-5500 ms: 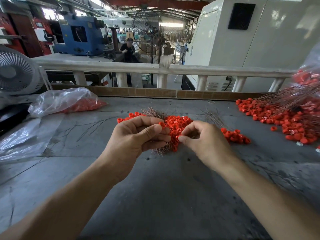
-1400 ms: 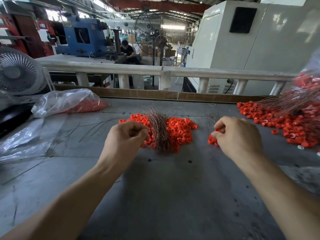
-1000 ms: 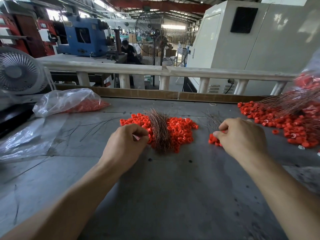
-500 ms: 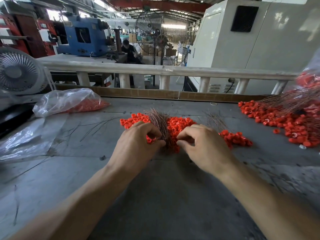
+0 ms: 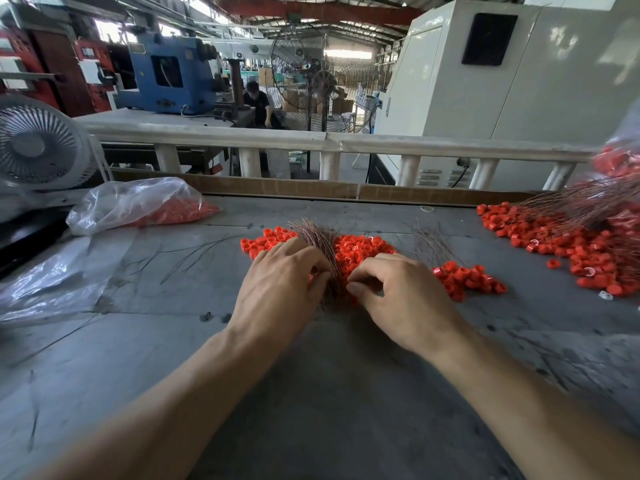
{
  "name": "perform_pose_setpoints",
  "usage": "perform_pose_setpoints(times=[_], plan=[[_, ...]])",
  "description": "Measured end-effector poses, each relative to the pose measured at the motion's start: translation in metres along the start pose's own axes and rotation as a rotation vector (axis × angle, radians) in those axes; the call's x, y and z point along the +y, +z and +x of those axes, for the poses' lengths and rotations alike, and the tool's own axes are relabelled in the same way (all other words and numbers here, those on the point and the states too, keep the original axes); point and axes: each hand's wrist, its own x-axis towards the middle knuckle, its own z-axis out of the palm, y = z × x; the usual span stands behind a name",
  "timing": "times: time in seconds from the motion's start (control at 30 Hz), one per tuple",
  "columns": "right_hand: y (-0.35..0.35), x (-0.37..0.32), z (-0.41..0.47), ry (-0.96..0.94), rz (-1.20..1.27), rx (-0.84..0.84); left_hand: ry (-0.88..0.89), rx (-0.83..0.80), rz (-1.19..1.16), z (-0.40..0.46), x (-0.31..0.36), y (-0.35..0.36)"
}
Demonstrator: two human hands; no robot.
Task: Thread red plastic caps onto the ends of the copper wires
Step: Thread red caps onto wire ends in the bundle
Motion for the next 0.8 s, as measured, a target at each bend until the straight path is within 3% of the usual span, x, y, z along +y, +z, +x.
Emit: perform_pose_setpoints(times=[0.27,0.53,0.8], plan=[[0.001,-0.001,0.0,0.006,0.01,0.001,-0.195,0.009,0.012,-0.001,-0.005,-0.001],[0.0,-0.003,-0.002,-0.005,0.016,-0.021,-0.267,0.003,0.078,-0.001,-0.005,-0.002],[-0.002,-0.008,-0.001,-0.021,0.224,0.092,-0.1,0.15,-0.015,0.0,0.012,-0.019]])
